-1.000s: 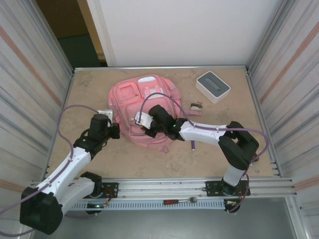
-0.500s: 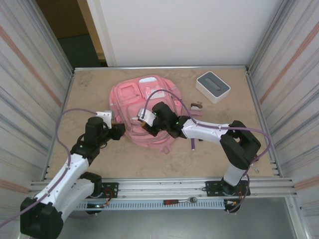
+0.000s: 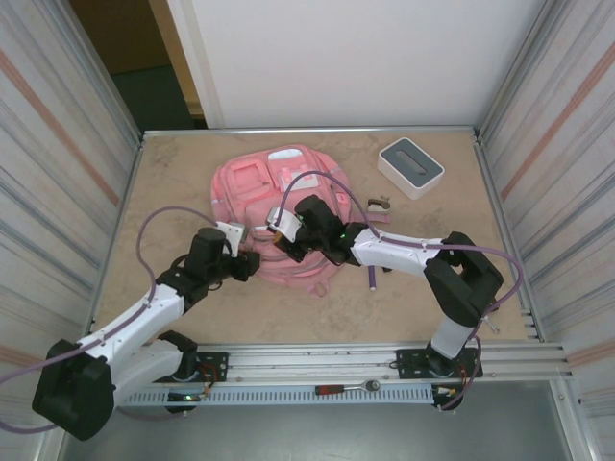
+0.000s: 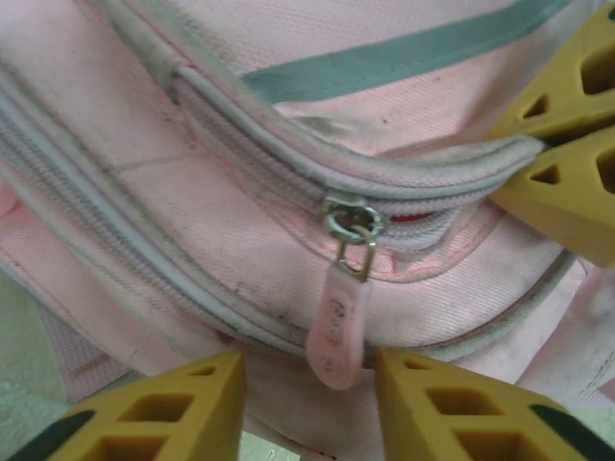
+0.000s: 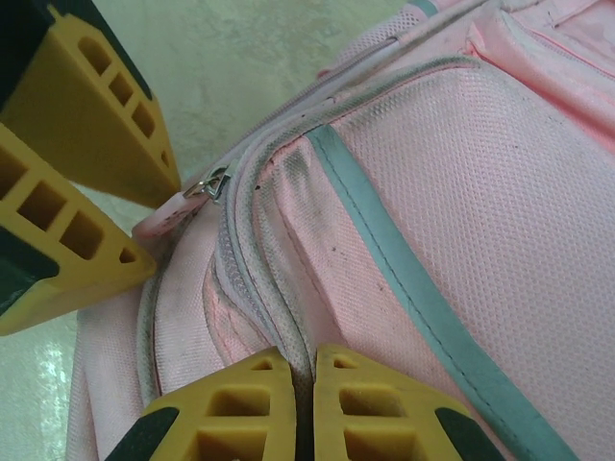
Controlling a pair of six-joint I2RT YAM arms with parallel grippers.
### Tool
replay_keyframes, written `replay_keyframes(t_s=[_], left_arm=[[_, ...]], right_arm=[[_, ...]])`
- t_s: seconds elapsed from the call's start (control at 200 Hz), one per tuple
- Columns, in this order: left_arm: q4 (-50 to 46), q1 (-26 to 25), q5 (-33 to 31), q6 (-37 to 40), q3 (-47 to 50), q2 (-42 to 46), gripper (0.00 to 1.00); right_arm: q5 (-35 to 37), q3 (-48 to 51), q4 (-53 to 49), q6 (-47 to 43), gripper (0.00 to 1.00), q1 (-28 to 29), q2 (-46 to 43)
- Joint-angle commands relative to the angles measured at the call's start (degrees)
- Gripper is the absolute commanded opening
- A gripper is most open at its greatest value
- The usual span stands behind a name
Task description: Pack the student bag
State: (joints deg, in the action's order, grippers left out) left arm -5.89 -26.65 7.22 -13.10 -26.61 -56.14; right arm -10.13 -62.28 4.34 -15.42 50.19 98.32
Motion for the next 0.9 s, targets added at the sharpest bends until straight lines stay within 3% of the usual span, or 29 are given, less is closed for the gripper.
replay_keyframes(t_s=[0.0,0.215,0.326,0.616,0.802,0.897], left_arm=[[2.0,-0.1,-2.8,1.5,-2.6,-1.4,0.32],[2.1,0.6,-6.7,2.2,-3.0,-0.2,0.2],[2.2,3.2,-8.4,1.4,-2.7,1.9,0.0],[0.5,10.6,-7.8,0.3,-4.9,0.3,0.0],[-3.8,10.9,-8.3,-0.1,-7.3,-2.4,0.32],[-3.5,10.9,-6.4,-0.3,-6.6,0.7,0.45]], right_arm=[[1.4,-0.6,-1.3,2.3,0.03,-0.8,-1.3],[2.6,0.0,-2.5,0.9,0.03,-0.8,-1.6],[2.8,0.6,-2.9,0.0,0.03,-0.9,-2.0],[0.4,2.3,-2.4,-1.0,0.03,-0.8,-3.4],[-2.5,1.0,-2.6,0.3,0.09,-0.8,-3.4],[-2.4,0.4,-3.3,1.7,0.18,-1.0,-4.0]])
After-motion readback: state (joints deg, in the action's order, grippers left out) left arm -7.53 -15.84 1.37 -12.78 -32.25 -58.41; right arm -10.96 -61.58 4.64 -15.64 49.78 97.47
